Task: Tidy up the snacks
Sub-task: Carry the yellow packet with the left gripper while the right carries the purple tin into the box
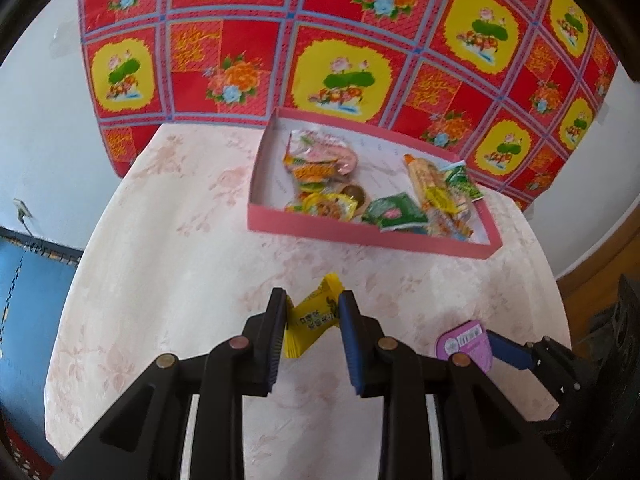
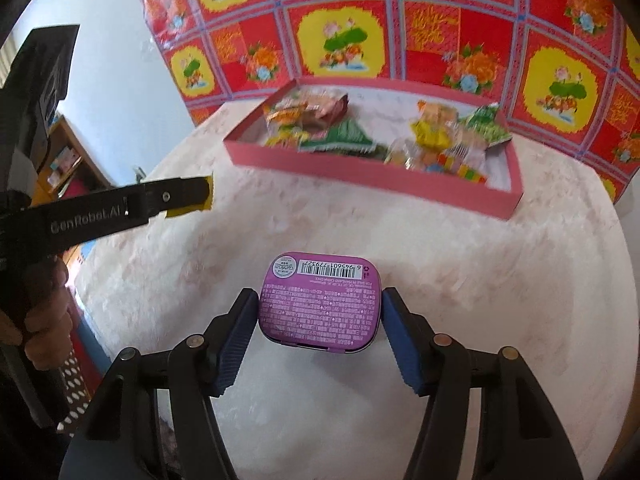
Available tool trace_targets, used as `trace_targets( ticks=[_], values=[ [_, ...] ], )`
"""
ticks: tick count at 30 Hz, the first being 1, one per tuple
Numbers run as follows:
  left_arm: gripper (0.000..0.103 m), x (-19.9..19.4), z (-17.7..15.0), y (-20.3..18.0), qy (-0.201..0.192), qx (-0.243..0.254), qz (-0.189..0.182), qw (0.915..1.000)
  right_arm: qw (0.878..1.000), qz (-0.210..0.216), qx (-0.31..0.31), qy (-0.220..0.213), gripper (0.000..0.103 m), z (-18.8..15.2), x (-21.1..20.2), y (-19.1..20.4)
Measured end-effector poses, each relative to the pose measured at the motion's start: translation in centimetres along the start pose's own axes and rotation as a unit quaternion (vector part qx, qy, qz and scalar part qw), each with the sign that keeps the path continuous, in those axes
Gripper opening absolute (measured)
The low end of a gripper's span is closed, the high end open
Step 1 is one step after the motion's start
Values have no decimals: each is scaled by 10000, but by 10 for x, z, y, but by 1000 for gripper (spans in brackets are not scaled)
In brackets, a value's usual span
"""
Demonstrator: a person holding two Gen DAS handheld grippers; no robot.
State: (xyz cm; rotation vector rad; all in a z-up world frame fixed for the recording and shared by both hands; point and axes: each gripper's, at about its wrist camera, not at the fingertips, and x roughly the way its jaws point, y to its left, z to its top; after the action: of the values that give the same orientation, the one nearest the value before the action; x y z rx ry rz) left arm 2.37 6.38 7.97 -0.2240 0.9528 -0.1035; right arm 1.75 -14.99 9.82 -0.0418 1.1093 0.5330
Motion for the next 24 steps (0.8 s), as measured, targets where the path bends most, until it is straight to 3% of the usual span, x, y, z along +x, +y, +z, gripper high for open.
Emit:
trace_targets(
  ticks=[24],
  values=[
    [28,27,64,-59,-444,494,-213,9976,9973,-227,52,-691,64,92,1,-40]
  ],
)
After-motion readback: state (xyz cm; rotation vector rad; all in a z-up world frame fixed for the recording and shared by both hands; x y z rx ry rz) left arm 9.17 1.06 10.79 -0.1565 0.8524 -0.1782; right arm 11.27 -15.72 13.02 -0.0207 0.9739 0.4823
